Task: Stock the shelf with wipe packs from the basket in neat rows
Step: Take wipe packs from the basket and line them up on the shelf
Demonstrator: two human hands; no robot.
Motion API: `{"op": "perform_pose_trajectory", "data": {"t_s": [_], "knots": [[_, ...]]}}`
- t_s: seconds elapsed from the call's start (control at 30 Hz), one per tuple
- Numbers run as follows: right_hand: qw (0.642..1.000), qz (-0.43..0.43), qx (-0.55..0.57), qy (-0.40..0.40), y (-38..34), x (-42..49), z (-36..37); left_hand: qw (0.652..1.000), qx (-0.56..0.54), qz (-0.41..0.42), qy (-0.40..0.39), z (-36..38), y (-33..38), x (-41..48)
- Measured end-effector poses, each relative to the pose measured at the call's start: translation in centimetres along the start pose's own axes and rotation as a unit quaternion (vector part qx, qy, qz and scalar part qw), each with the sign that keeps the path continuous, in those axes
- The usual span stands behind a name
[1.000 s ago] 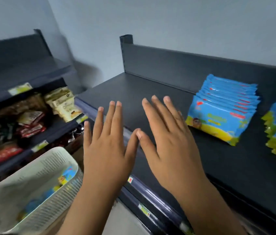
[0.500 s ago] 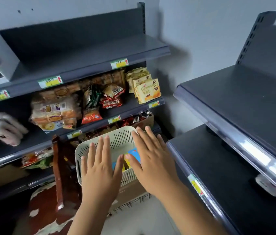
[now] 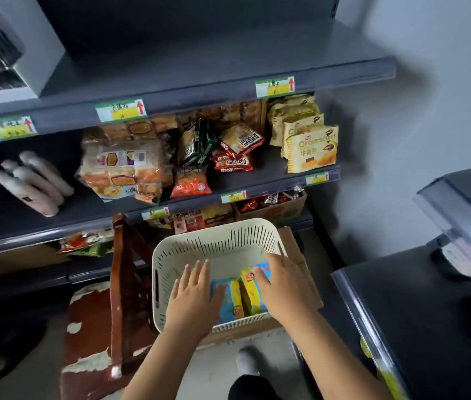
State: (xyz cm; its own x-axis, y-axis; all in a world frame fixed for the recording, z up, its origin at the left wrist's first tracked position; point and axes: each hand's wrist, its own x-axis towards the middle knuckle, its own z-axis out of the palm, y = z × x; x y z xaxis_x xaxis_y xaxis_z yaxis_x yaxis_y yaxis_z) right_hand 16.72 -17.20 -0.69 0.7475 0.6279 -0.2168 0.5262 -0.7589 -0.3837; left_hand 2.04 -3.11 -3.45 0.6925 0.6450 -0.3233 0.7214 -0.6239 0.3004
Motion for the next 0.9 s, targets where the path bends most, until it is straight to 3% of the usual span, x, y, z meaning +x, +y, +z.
{"op": "perform_pose_trajectory", "data": {"t_s": [0.13,0.33,0.43,0.57,0.67,0.8,0.9], "knots": [[0.995,0.081,0.049,-0.017,0.6,5.7,3.1,0.996,0.008,-0.030,-0.078,3.2,-0.6,5.2],[0.976,0.163,0.021,-0.145,1.7,10.9,8.0,0.979,0.073,-0.047,-0.183,8.8,-1.9,9.9],[0.957,0.181,-0.023,-0.227,2.3,12.2,10.1,0.972,0.093,-0.088,-0.198,10.0,-2.2,10.8],[0.954,0.190,-0.059,-0.223,3.2,13.0,12.8,0.971,0.101,-0.130,-0.172,11.3,-1.8,11.2],[0.957,0.205,-0.046,-0.198,3.7,13.2,13.8,0.968,0.043,-0.180,-0.169,12.7,-1.6,11.5],[0.958,0.212,-0.019,-0.193,3.7,13.0,13.6,0.942,-0.132,-0.278,-0.131,13.8,-2.0,12.1],[0.955,0.231,0.048,-0.180,3.9,12.5,13.4,0.923,-0.220,-0.277,-0.153,12.6,-1.7,12.1]]}}
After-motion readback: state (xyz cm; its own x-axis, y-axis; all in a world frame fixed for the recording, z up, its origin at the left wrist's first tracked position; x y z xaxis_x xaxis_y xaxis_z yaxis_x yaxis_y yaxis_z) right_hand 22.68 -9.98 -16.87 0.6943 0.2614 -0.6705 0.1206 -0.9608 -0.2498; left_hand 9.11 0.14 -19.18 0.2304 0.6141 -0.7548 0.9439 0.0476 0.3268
